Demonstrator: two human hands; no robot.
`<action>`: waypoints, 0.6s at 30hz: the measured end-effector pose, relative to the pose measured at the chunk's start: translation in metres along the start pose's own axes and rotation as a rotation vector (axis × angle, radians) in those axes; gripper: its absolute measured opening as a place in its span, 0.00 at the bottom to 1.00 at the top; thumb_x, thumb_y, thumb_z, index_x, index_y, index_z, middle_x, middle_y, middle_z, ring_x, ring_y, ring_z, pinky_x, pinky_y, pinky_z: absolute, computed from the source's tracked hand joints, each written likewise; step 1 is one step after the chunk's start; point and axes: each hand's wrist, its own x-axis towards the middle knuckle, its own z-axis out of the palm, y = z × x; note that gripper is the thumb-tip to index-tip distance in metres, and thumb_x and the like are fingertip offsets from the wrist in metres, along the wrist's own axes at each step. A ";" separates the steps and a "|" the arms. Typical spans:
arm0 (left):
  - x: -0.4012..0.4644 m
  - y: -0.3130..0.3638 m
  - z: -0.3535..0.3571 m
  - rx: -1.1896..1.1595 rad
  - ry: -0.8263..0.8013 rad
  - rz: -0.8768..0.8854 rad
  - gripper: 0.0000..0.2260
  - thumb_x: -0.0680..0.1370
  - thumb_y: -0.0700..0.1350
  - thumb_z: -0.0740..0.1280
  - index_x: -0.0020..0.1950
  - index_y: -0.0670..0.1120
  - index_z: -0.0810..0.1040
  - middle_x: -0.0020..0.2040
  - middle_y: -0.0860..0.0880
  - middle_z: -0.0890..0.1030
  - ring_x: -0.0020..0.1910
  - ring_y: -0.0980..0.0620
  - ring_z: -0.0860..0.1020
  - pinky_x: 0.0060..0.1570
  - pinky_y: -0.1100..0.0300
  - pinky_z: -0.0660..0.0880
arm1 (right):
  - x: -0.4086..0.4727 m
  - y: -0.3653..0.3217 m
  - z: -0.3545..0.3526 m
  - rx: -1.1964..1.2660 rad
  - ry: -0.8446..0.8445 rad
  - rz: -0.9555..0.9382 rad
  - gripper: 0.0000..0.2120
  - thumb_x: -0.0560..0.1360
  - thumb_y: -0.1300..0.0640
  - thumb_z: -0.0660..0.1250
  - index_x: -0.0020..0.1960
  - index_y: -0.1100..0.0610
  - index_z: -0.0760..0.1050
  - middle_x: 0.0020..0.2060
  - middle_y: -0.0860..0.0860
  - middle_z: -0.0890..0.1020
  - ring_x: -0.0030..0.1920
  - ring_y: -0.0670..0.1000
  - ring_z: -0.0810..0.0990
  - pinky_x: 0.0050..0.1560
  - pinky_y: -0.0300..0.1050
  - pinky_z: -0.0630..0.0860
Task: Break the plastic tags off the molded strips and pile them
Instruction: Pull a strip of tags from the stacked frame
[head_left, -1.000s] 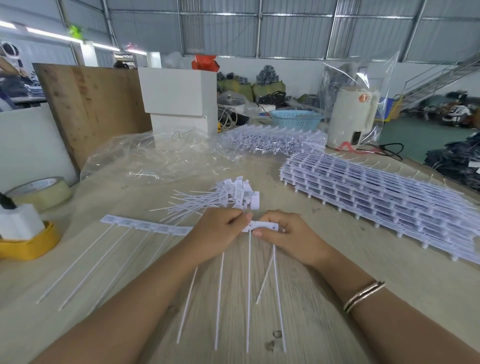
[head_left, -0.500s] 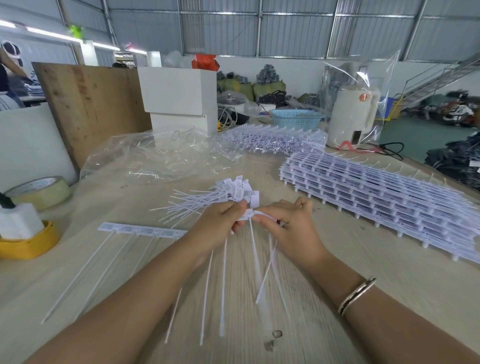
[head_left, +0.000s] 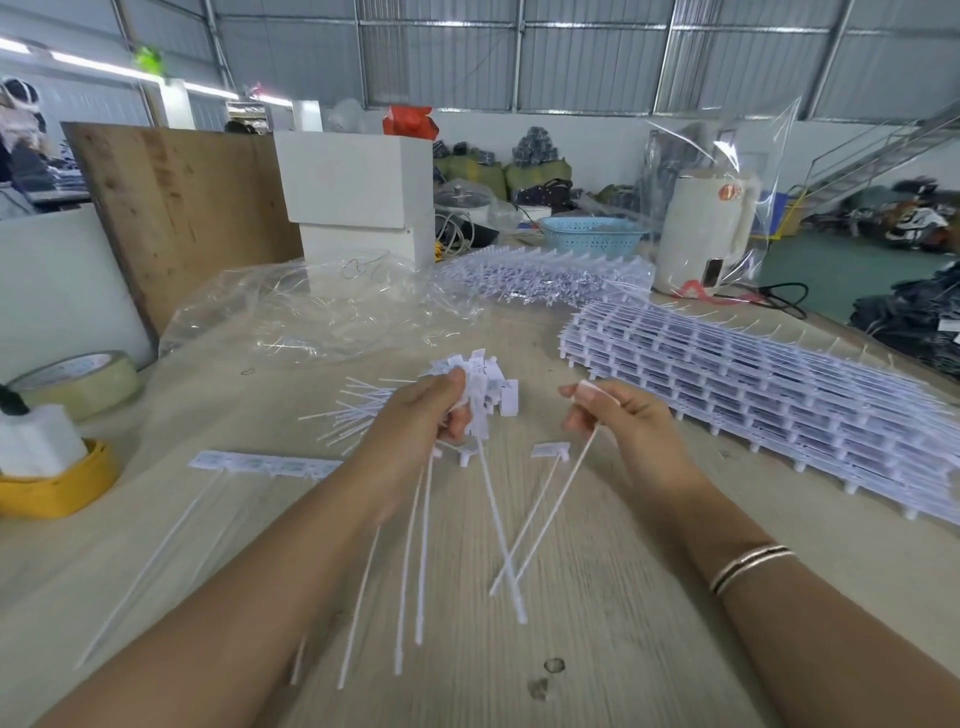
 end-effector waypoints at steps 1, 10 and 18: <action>0.001 -0.002 -0.002 0.072 0.033 0.022 0.20 0.81 0.49 0.57 0.30 0.46 0.69 0.24 0.55 0.72 0.25 0.60 0.70 0.28 0.71 0.67 | 0.004 0.003 -0.006 -0.161 -0.002 -0.009 0.08 0.75 0.55 0.67 0.42 0.57 0.83 0.38 0.48 0.82 0.41 0.43 0.79 0.39 0.25 0.72; -0.004 -0.015 0.004 0.567 -0.113 0.166 0.10 0.78 0.37 0.57 0.52 0.52 0.71 0.39 0.53 0.78 0.38 0.56 0.75 0.37 0.64 0.68 | 0.016 0.018 -0.002 -0.985 -0.044 0.005 0.14 0.76 0.49 0.65 0.60 0.50 0.78 0.53 0.49 0.76 0.58 0.53 0.72 0.64 0.52 0.63; -0.013 -0.013 0.017 0.594 -0.167 0.402 0.08 0.78 0.40 0.64 0.53 0.48 0.68 0.38 0.58 0.70 0.33 0.64 0.71 0.34 0.70 0.64 | -0.001 0.011 0.035 -0.648 -0.249 -0.160 0.16 0.78 0.50 0.62 0.32 0.37 0.74 0.33 0.38 0.75 0.48 0.47 0.73 0.63 0.61 0.63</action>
